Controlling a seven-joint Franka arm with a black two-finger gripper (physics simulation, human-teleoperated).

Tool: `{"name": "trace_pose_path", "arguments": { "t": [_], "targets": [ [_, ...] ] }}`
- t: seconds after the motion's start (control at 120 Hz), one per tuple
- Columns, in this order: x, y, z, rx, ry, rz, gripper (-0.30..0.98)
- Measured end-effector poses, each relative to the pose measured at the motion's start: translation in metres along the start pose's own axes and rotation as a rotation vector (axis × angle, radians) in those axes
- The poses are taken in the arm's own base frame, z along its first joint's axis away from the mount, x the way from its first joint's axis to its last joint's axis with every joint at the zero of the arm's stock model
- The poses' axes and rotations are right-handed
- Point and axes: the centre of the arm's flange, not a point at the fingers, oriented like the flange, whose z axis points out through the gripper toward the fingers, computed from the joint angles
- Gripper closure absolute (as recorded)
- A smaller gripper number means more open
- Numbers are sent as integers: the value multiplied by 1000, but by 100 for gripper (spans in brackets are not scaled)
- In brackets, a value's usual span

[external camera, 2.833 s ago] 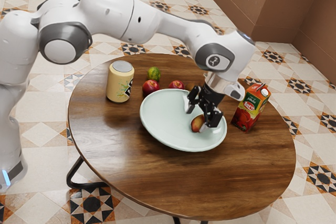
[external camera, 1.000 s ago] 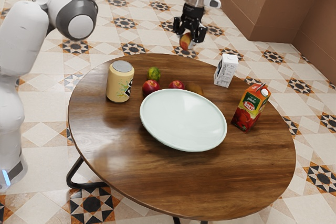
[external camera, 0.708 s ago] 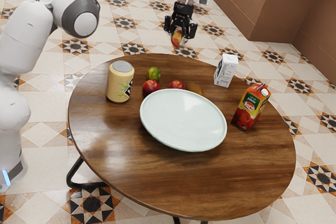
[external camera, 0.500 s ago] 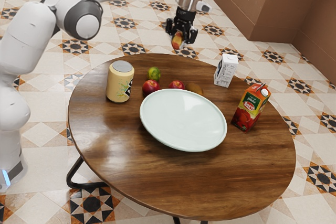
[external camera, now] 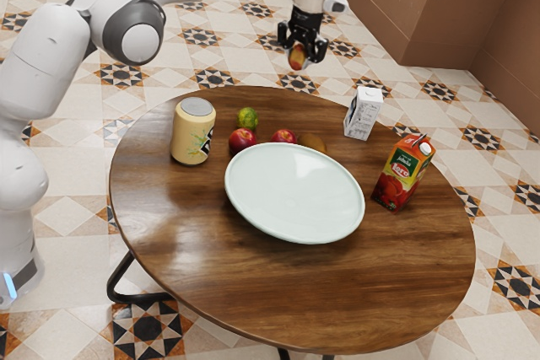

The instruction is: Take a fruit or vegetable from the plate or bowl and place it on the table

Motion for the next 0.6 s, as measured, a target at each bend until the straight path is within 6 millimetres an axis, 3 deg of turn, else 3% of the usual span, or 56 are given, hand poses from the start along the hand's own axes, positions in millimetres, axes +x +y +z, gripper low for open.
{"name": "trace_pose_path", "arguments": {
  "t": [0.15, 0.267, 0.367, 0.6],
  "targets": [
    [-1, 9, -1, -11, 12, -1, 56],
    [-2, 21, 1, -34, 17, 6, 27],
    [-1, 24, 1, -42, 23, 2, 13],
    [-5, 32, -4, -49, 28, 2, 2]
  ]
}}
